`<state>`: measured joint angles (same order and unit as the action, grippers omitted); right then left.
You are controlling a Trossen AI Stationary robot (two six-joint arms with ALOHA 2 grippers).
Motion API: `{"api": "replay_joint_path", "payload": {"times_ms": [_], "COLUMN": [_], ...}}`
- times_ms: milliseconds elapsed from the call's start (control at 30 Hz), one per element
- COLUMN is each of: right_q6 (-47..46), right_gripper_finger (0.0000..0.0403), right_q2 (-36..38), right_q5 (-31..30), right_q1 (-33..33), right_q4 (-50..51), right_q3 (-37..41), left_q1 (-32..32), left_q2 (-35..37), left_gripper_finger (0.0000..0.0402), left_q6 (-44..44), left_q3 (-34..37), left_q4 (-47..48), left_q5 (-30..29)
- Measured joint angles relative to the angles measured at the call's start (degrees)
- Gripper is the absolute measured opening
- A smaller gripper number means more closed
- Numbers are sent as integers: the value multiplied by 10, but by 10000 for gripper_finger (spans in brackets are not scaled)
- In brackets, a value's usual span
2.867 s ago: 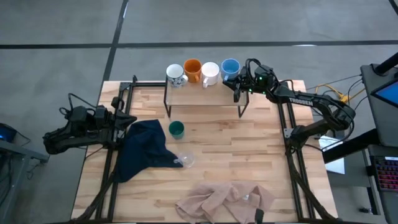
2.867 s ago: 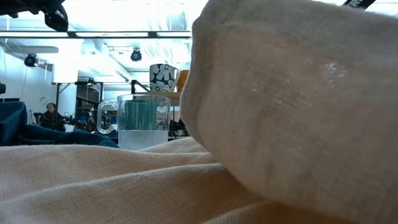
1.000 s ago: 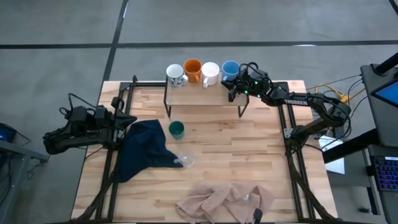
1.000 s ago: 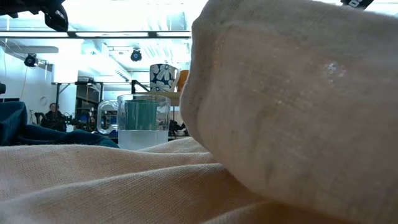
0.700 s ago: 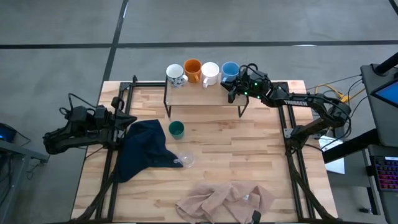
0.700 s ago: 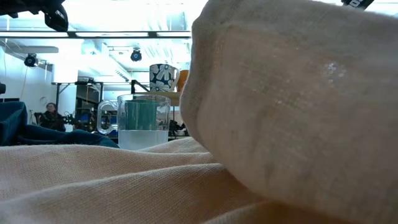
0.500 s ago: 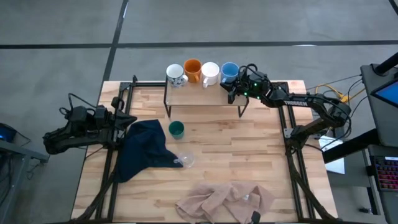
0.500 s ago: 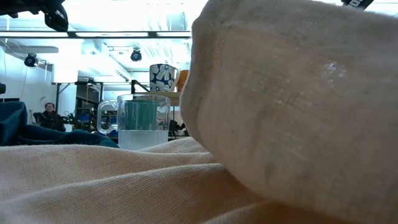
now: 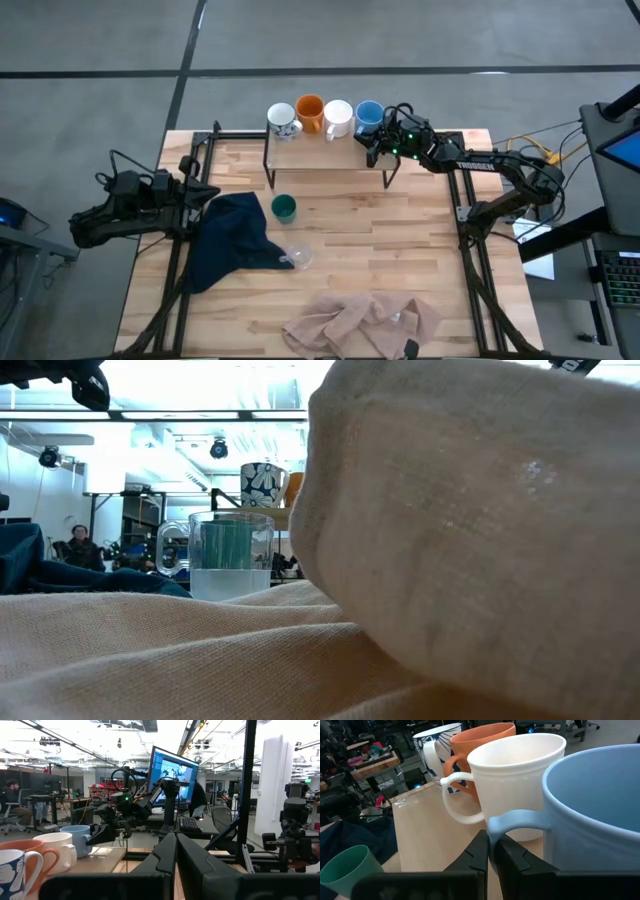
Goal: Stack small to large cups/mugs on shelf
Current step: Put the blue mug on the shelf
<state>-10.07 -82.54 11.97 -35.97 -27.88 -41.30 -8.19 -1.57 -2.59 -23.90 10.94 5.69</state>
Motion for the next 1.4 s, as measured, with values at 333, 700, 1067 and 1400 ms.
{"api": "replay_joint_path", "payload": {"times_ms": [333,700,1067,1400], "right_q6": [5,10,11,20], "right_gripper_finger": [13,13,13,21], "right_q2": [0,0,0,0], "right_q5": [0,0,0,4], "right_q1": [0,0,0,0], "right_q4": [1,1,5,14], "right_q3": [0,0,0,0], "left_q1": [0,0,0,0], "left_q2": [0,0,0,0], "left_gripper_finger": [0,0,0,0], "left_q6": [0,0,0,0], "left_q3": [0,0,0,0], "left_q4": [0,0,0,0], "left_q5": [0,0,0,0]}}
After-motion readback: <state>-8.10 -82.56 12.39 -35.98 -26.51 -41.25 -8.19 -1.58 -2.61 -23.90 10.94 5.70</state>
